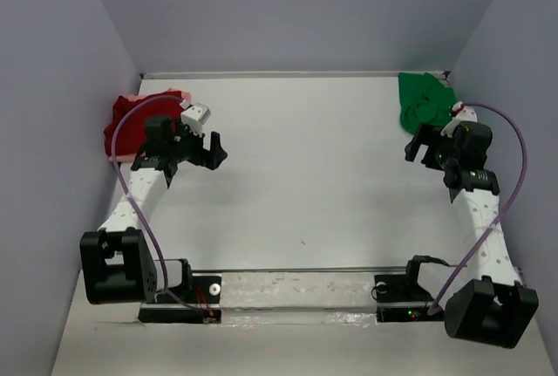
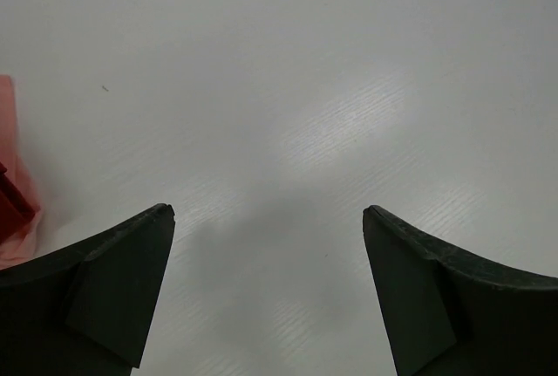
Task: Fold and stack the t-shirts
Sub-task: Pick up the crumpled T-shirt from the corner of the board.
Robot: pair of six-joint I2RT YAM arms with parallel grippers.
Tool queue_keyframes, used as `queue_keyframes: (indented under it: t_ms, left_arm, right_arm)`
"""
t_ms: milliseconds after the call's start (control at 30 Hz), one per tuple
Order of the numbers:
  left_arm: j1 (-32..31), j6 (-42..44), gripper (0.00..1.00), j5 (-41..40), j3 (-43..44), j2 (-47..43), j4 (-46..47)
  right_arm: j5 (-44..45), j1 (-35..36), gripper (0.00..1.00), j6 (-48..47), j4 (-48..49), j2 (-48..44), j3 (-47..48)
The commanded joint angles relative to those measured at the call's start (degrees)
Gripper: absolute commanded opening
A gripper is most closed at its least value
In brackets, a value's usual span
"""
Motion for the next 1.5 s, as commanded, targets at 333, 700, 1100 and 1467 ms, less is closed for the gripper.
queue_keyframes:
  t_ms: [333,700,1100,1467]
  left_arm:
    - [0.35,2.51,0.99,1.41,1.38,-0.53,-0.82]
    - [0.35,2.16,0.99,-9.76,4.89,2.02,-1.53]
    - [0.35,4.35,0.99,-13.8,0.68,-0.1,2.43]
    - [0.35,4.18,0.99,-15.64,-0.29,0.43,2.26]
  right_arm:
    - [-15.52,-0.29,1.0,-17.97,-0.34,3.77,-0.39]
    - [9.23,-0.29,0.96,-27.37,2.21,19.63,14.09]
    - [11.89,-0.29,0.7,-21.49,-6.83,58.68,48.19]
    - [11.35,-0.29,0.65,-20.87,-11.06,70.57,55.78]
